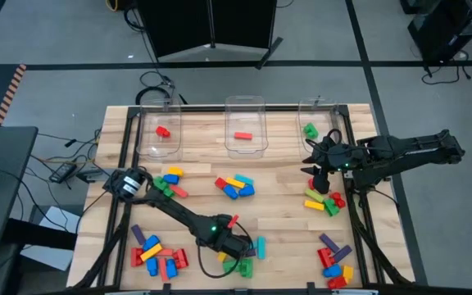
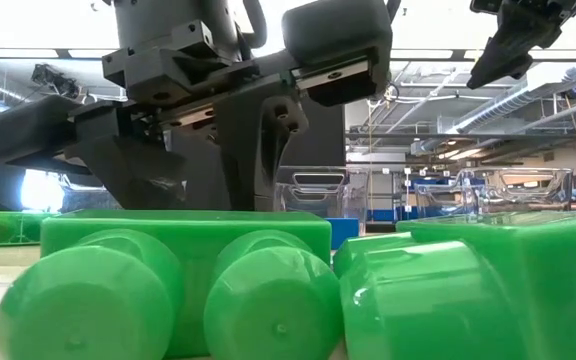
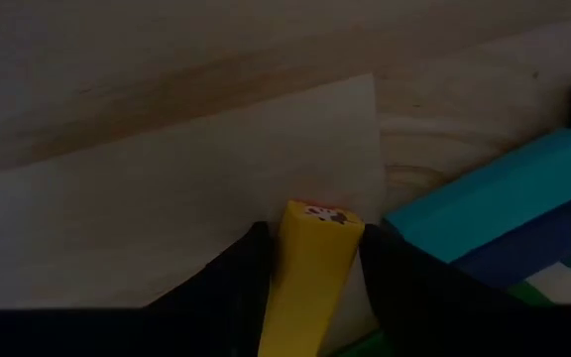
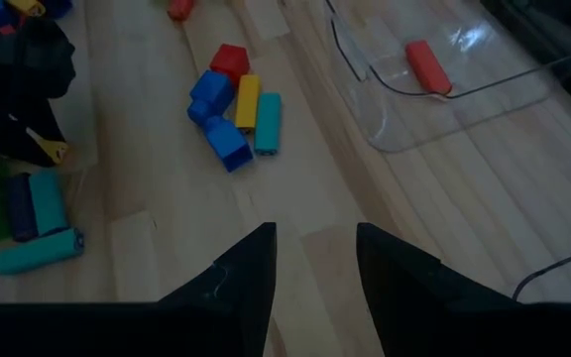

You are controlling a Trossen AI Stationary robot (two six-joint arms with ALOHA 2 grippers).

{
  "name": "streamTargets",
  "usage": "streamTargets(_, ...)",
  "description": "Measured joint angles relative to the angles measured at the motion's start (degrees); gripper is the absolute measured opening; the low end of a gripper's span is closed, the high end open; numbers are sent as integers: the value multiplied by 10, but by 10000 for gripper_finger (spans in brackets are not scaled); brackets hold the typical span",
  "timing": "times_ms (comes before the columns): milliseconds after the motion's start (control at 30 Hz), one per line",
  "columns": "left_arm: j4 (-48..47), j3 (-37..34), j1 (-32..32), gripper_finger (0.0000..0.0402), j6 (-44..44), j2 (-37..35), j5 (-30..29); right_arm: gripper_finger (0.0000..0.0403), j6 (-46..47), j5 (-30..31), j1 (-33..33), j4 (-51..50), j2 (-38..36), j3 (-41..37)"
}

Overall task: Sort blocks by size
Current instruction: Put the yellow block into the middle transparent bin

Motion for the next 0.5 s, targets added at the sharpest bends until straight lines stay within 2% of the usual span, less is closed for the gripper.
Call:
streamTargets(300, 0, 0, -8, 106, 0, 0, 5, 152, 0, 0, 0, 0, 0, 0)
streamTargets(500, 1, 0, -9, 102, 13, 0, 4, 152, 0, 0, 0, 0, 0, 0)
